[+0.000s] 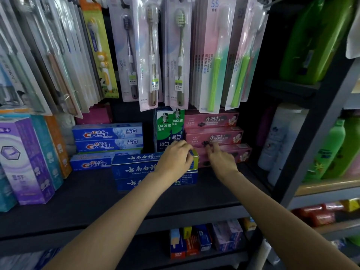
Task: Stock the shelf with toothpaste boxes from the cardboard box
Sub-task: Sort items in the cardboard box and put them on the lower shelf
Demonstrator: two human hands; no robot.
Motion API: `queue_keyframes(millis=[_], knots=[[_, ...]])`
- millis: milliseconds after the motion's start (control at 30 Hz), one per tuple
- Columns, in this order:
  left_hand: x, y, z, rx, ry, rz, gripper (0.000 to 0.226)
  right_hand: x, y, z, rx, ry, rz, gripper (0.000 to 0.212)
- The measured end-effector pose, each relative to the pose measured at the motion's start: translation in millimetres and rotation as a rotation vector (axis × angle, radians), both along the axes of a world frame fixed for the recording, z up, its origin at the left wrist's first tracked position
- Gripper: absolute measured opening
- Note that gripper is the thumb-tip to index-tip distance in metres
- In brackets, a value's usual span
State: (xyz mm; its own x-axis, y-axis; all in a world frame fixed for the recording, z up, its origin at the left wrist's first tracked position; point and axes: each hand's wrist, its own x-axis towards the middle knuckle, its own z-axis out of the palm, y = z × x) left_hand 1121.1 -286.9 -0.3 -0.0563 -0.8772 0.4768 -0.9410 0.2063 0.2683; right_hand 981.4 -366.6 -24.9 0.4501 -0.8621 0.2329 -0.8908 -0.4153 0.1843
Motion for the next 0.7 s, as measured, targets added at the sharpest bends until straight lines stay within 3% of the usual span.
queue_keyframes(millis=[133, 233, 367, 433, 500, 700], knots=[[1, 0, -2, -0.022, -0.011, -0.007, 0.033, 3, -1, -4, 0.026, -0.025, -0.034, 0.067], [-4, 8, -4, -0.141, 0.001, -0.031, 0.033, -1, 12, -2, 0.026, -0.070, -0.047, 0.069], [-23, 44, -28, -0.274, 0.038, -0.179, 0.034, -10, 54, 2, -0.057, -0.280, 0.017, 0.040], [-31, 70, -50, -0.252, 0.033, -0.249, 0.031, -16, 78, -7, -0.192, -0.427, 0.142, 0.023], [-35, 96, -79, -0.206, 0.040, -0.292, 0.028, -24, 109, -22, -0.277, -0.549, 0.272, 0.029], [-39, 184, -209, 0.042, 0.037, -0.365, 0.027, -45, 214, -140, 0.002, -0.583, 0.476, 0.021]])
